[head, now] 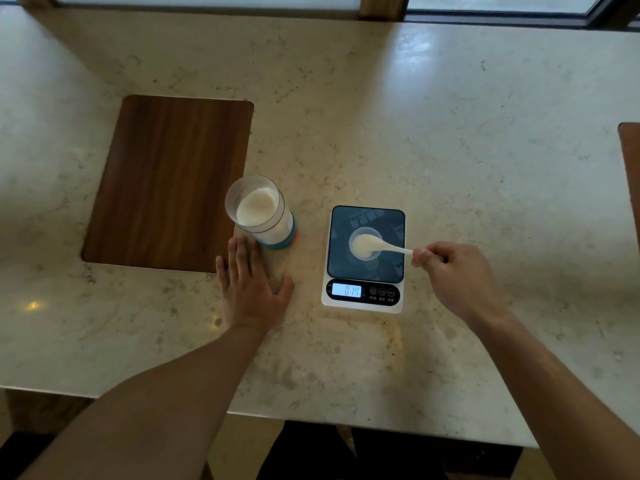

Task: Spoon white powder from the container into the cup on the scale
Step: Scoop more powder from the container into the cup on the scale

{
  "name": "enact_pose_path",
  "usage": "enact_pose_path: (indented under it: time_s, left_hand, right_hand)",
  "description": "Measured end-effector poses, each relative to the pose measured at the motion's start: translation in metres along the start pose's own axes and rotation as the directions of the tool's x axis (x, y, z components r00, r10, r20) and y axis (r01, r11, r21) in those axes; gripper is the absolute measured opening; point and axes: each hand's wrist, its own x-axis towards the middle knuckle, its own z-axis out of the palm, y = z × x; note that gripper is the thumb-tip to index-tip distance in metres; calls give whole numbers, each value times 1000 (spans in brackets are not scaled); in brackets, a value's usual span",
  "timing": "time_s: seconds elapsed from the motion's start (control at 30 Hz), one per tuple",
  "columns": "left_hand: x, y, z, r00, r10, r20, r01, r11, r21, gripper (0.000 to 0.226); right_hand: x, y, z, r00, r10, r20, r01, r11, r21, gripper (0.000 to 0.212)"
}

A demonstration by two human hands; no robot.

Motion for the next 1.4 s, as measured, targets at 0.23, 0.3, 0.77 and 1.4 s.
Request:
enact_pose_path:
  time_s: [0.23,0.3,0.77,1.4]
  left_hand:
    - [0,0,1,1000,7,-20,-7,1000,-2,92]
    - [0,0,1,1000,11,-28,-11,1000,-9,92]
    - [0,-2,2,1000,13,-28,-13,1000,-6,93]
    - [1,-2,2,1000,9,-22,-9,1000,1,92]
  right_hand:
    - [2,-7,4,998,-56,-30,54,997,-50,24]
    - [3,-8,5,996,-75,-45,71,994,-77,24]
    - [3,-16,-1,947,-302,-109,267,929,-258,17]
    - [-10,-18,-11,837,-521,-170,433,819,-376,10]
